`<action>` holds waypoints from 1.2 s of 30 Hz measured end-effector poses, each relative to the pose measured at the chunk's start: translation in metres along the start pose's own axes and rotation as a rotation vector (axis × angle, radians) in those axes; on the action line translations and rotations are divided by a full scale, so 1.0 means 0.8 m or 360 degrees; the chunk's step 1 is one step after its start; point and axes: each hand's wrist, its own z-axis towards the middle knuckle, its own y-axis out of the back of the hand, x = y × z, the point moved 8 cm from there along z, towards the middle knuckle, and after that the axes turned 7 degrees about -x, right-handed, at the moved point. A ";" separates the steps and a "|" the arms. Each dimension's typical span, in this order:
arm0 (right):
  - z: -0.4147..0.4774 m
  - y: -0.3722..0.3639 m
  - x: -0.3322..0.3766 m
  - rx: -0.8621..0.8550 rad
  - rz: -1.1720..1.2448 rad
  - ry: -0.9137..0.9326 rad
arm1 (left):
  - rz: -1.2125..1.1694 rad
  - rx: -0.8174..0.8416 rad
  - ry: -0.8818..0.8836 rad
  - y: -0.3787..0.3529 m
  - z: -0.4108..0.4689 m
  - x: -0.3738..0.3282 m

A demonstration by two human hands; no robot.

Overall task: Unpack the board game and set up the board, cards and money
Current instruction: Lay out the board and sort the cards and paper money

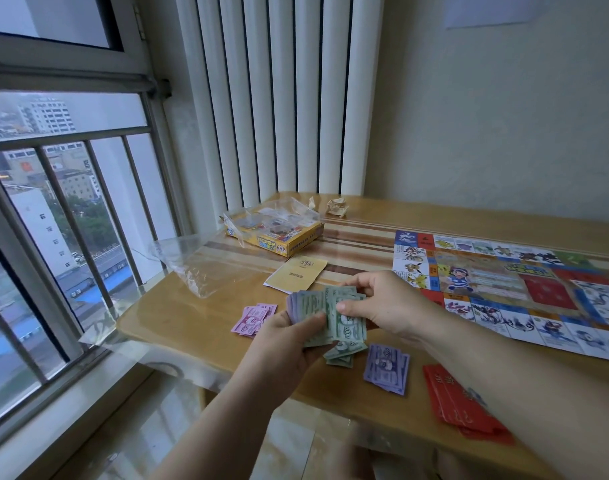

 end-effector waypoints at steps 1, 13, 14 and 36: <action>0.000 -0.001 0.001 0.0009 0.0008 0.0004 | 0.0013 -0.0016 -0.0002 0.001 0.001 0.000; -0.005 0.010 0.012 -0.0049 -0.0027 0.0110 | 0.0053 -0.0051 -0.0078 -0.003 0.001 -0.003; -0.005 0.008 0.012 -0.0043 -0.0021 0.0119 | 0.0070 -0.0079 -0.0093 -0.002 0.002 -0.003; -0.009 0.022 0.014 -0.0089 0.0054 0.0169 | 0.0165 -0.0237 -0.0148 0.004 0.009 -0.007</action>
